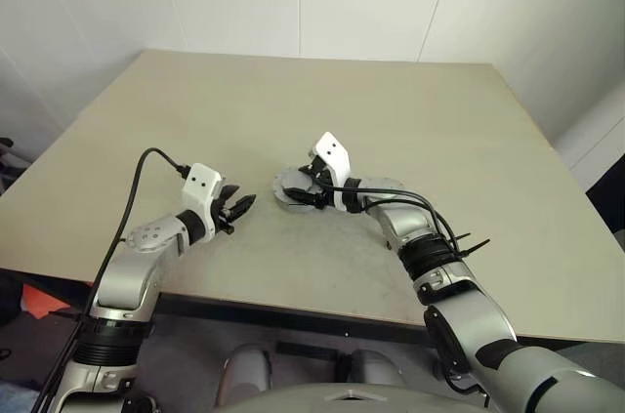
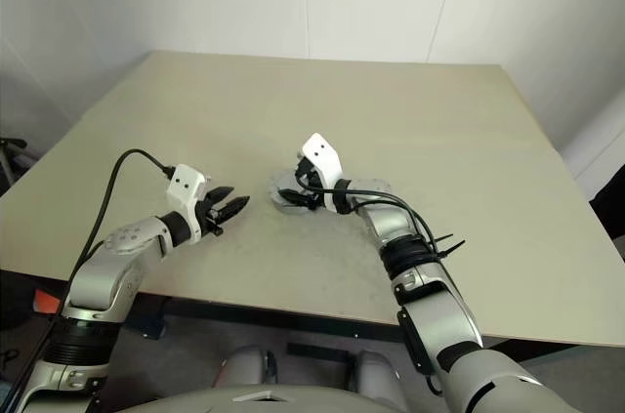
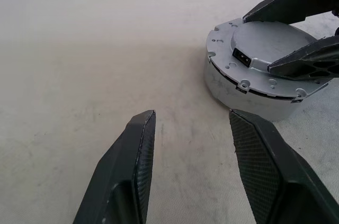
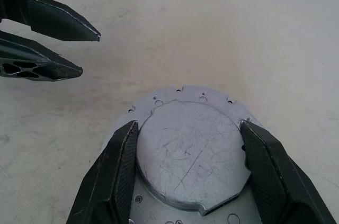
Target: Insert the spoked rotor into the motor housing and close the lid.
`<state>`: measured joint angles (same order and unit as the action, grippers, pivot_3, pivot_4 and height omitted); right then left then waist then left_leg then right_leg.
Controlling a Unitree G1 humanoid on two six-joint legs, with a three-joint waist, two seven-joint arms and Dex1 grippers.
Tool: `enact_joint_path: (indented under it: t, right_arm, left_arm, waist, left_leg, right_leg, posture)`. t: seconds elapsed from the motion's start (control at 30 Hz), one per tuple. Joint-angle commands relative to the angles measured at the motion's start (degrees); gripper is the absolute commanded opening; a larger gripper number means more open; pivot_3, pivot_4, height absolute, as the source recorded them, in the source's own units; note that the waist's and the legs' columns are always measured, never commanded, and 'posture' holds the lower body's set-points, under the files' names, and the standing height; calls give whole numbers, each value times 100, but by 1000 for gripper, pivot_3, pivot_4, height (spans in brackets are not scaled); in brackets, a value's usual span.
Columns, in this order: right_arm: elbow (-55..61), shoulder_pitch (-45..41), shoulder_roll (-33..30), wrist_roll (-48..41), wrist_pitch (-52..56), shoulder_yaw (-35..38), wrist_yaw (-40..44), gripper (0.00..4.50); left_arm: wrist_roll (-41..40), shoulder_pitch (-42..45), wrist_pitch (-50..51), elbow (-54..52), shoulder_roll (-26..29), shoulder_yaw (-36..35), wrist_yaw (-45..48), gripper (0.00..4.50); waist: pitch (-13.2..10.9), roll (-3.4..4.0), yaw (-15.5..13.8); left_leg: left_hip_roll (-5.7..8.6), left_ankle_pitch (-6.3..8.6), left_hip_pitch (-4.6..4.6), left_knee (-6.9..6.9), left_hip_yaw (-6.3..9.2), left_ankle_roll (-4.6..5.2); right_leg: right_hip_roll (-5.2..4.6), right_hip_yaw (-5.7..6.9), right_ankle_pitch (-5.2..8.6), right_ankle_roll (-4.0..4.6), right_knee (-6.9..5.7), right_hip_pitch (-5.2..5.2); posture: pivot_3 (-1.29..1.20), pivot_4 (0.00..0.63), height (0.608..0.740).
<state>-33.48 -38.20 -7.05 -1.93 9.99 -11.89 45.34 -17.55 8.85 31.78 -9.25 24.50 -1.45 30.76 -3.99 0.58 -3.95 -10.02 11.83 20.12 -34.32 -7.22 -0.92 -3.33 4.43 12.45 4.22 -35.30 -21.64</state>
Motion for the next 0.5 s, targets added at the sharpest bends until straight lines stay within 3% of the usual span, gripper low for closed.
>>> enact_joint_path:
  t: [0.03, 0.5]
  right_arm:
    - [114, -112, 16, 5, 3, 11, -68, 2940]
    - [177, -28, -249, 121, 165, -127, 140, 2940]
  left_arm:
    - [-21, 25, -24, -233, 34, -71, -21, 2333]
    - [-21, -2, -17, -260, 25, -67, -34, 2333]
  waist:
    - [0, 0, 1]
    - [0, 0, -16]
  left_leg:
    - [0, 0, -1, 0, 0, 0]
    - [2, 1, -1, 2, 0, 1]
  right_leg:
    - [0, 0, 0, 0, 1, 0]
    - [-1, 0, 2, -3, 6, 4]
  posture:
    - [0, 0, 740]
    - [0, 0, 740]
